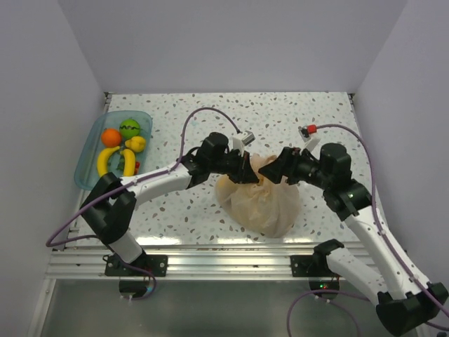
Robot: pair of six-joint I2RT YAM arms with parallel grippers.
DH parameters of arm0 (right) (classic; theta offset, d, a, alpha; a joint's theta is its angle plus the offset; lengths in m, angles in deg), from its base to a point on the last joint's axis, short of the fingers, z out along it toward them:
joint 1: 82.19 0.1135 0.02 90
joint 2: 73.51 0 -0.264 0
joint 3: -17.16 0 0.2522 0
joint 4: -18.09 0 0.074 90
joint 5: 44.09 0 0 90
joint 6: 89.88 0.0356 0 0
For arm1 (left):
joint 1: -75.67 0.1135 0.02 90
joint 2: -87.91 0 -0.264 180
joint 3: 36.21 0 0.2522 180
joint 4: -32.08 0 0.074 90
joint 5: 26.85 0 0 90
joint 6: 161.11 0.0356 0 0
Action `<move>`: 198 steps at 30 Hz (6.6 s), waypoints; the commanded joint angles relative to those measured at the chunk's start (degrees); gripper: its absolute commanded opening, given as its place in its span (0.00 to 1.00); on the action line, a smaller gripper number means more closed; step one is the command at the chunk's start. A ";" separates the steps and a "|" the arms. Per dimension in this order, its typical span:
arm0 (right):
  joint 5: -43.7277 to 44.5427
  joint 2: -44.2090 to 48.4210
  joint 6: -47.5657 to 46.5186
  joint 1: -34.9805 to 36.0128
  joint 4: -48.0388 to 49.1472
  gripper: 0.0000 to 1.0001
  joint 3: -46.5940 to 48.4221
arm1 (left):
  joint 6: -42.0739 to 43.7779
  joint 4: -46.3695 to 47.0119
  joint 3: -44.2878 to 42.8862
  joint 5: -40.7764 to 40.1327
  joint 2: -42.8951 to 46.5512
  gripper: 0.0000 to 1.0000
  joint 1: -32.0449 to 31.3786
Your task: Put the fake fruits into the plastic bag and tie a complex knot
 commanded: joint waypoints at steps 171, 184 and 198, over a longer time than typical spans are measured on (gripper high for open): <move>-27.93 -26.66 -42.43 -1.35 -15.91 0.24 2.40 | 6.67 -18.56 -0.12 -0.54 -2.66 0.00 1.73; -32.30 -27.10 -29.17 0.23 -3.08 0.47 -2.44 | -16.26 27.91 9.55 18.69 -2.66 0.00 -0.38; -31.07 -23.75 -8.32 1.38 22.95 0.60 1.77 | -35.51 56.06 8.32 28.71 -2.13 0.00 -0.29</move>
